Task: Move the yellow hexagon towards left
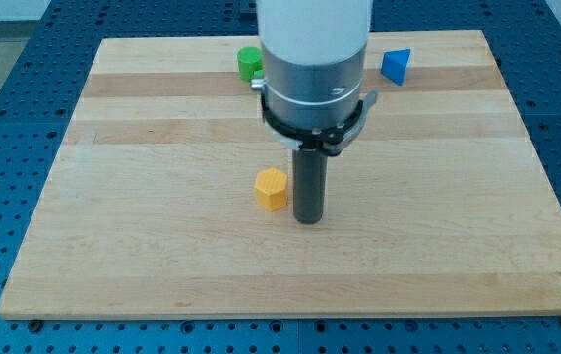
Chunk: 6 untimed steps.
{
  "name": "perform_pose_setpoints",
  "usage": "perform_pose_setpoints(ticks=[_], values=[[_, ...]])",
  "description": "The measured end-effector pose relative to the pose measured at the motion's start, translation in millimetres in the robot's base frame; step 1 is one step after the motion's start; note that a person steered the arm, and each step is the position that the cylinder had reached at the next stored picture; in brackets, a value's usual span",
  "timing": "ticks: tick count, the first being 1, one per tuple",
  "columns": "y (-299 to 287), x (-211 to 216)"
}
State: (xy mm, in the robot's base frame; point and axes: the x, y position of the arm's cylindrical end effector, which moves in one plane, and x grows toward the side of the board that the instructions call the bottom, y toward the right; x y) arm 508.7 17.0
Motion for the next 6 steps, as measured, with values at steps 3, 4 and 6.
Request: perform_pose_setpoints(ticks=[3,4,6], values=[[-47,-30],[-81,-30],[-149,-30]])
